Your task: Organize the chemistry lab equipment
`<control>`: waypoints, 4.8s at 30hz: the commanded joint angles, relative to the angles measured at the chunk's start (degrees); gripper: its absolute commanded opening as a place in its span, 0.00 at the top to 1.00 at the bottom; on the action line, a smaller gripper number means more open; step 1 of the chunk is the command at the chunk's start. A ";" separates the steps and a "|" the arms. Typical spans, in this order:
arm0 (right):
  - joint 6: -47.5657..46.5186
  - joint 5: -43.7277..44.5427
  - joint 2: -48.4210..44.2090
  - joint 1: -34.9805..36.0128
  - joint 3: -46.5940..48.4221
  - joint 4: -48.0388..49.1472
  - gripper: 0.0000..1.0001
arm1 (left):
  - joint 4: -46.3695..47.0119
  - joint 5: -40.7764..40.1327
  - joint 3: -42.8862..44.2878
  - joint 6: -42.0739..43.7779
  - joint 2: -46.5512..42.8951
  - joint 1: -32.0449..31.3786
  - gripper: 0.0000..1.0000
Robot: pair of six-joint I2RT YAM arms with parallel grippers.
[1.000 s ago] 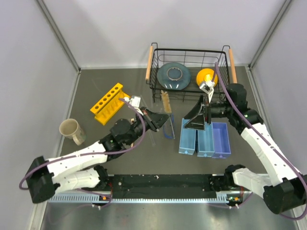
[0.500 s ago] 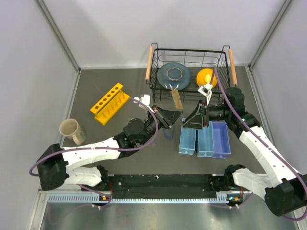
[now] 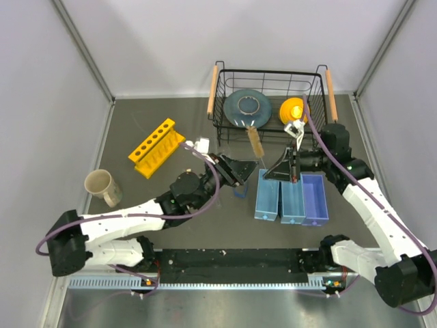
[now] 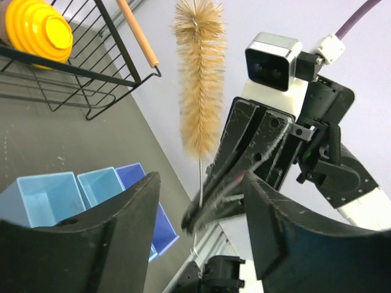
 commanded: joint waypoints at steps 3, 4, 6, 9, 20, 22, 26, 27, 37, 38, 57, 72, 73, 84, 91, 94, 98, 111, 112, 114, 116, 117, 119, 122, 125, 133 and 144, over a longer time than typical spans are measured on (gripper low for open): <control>-27.86 14.03 -1.53 -2.69 8.04 -24.43 1.00 | -12.17 -3.78 -2.49 9.55 -13.24 0.23 0.26; -31.12 16.67 -1.09 -2.60 8.92 -28.06 1.00 | -17.34 -4.31 -2.76 12.26 -16.73 0.23 0.20; -39.74 25.45 -0.91 -2.69 10.94 -33.17 1.00 | -22.64 -6.07 -3.73 14.91 -20.09 0.41 0.14; -47.40 36.97 -2.49 -2.86 10.86 -40.56 1.00 | -33.62 -8.97 -4.52 17.64 -25.98 0.49 0.07; -64.18 52.38 -7.77 -20.43 5.24 -58.66 1.00 | -50.79 -8.80 -12.07 13.69 -34.17 0.58 0.04; -65.86 53.08 -5.93 -22.98 5.32 -60.26 1.00 | -49.65 -8.71 -12.69 13.34 -33.82 0.58 0.04; -67.45 55.45 -1.80 -25.89 5.76 -62.90 1.00 | -49.12 -8.80 -11.73 13.95 -32.07 0.50 0.04; -67.28 55.80 -0.75 -25.98 5.94 -63.16 1.00 | -49.03 -8.80 -11.55 13.87 -31.63 0.58 0.04; -62.70 52.56 10.51 -29.14 8.75 -65.18 1.00 | -48.33 -7.57 -11.55 12.11 -28.81 0.50 0.04; -62.10 52.21 12.17 -29.14 8.75 -65.62 1.00 | -48.15 -7.66 -11.72 12.11 -28.98 0.58 0.03; -57.34 50.89 16.23 -30.99 4.80 -70.28 1.00 | -48.77 -8.71 -14.10 11.58 -32.77 0.58 0.03; -55.76 47.02 20.27 -30.90 4.44 -70.81 0.84 | -48.85 -8.27 -15.24 11.32 -34.26 0.58 0.03; -55.76 46.93 20.45 -30.99 4.70 -70.90 0.83 | -48.94 -8.36 -15.33 11.23 -34.35 0.58 0.03; -57.25 43.69 18.16 -30.90 11.03 -70.90 0.65 | -49.12 -8.45 -14.80 11.49 -34.61 0.49 0.03; -60.85 32.97 16.49 -30.90 13.85 -70.81 0.63 | -48.06 -7.92 -13.75 11.58 -33.82 0.50 0.01; -63.75 25.33 13.95 -30.90 15.43 -70.73 0.62 | -48.32 -8.27 -13.05 10.62 -33.64 0.67 0.01; -64.90 12.51 7.72 -30.90 16.49 -67.04 0.62 | -47.89 -8.36 -12.43 8.95 -33.91 1.02 0.01; -54.62 -1.14 -6.71 -30.90 6.38 -42.34 0.32 | -49.99 9.82 -9.01 5.87 -21.61 11.21 0.01; -54.44 -1.93 -6.89 -30.90 5.59 -41.47 0.30 | -50.78 10.01 -7.52 5.87 -18.99 11.48 0.01; -54.53 -3.78 -7.59 -30.90 3.48 -40.67 0.29 | -53.24 10.18 -5.50 6.04 -16.43 11.48 0.01; -53.92 -4.83 -8.03 -30.99 1.47 -39.01 0.29 | -55.69 10.01 -2.42 6.74 -12.65 11.48 0.02; -52.96 -5.01 -8.12 -30.90 0.76 -38.30 0.29 | -56.41 9.92 -1.45 6.92 -11.51 11.48 0.02; -51.64 -5.45 -8.47 -30.90 -1.08 -35.93 0.28 | -58.25 8.78 1.54 7.19 -8.08 11.48 0.02; -49.09 -4.93 -9.43 -30.90 -3.28 -32.16 0.28 | -60.63 7.90 4.79 7.54 -3.77 11.57 0.02; -47.42 -4.31 -10.31 -30.99 -5.04 -29.86 0.27 | -62.21 8.08 7.51 7.80 0.36 11.48 0.02; -45.83 -1.94 -11.11 -30.90 -7.16 -25.73 0.25 | -67.92 7.37 14.72 8.68 9.33 11.48 0.05; -43.19 1.05 -12.51 -30.90 -7.95 -22.82 0.24 | -68.98 4.30 16.84 8.77 13.55 11.92 0.05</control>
